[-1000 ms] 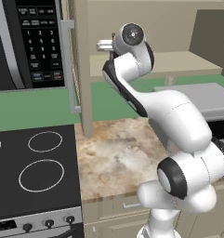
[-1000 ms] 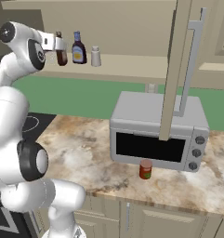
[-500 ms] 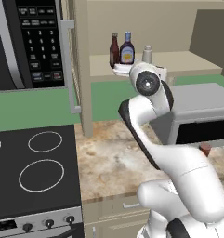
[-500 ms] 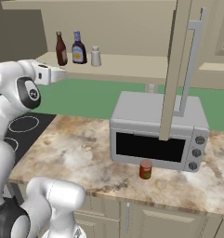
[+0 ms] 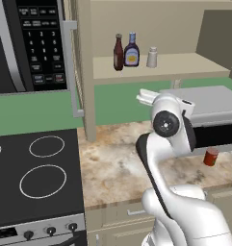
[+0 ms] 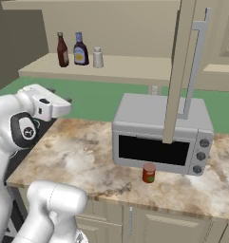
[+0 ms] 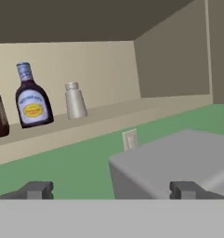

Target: There are various items on the counter. Only move the condiments/shakers into the cabinet.

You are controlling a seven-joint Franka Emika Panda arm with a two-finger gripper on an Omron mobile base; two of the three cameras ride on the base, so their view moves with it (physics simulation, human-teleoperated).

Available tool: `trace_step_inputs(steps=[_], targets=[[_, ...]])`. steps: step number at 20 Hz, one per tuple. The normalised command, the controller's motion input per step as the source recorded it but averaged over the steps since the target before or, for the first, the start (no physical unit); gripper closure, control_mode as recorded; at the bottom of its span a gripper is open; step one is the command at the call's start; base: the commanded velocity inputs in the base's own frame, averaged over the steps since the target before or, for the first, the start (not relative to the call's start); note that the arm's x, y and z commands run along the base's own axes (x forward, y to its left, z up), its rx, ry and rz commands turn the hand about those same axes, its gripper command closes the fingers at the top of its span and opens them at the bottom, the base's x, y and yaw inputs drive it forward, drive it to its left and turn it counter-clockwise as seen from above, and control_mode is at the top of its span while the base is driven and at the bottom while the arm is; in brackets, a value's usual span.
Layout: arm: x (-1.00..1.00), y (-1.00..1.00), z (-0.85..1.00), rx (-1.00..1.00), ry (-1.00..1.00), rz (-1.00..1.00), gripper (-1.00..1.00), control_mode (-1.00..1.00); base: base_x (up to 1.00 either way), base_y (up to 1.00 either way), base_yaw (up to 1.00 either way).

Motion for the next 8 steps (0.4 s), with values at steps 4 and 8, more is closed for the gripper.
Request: trace_step_inputs(steps=[4,8], targets=[[-0.01,-0.01,0.0,0.01,0.0,0.0,-1.0,-1.0,0.0,0.0,0.0],[-0.7,-0.16,0.12,0.0,-0.53,0.0,-1.0,-1.0,0.0,0.0,0.0]])
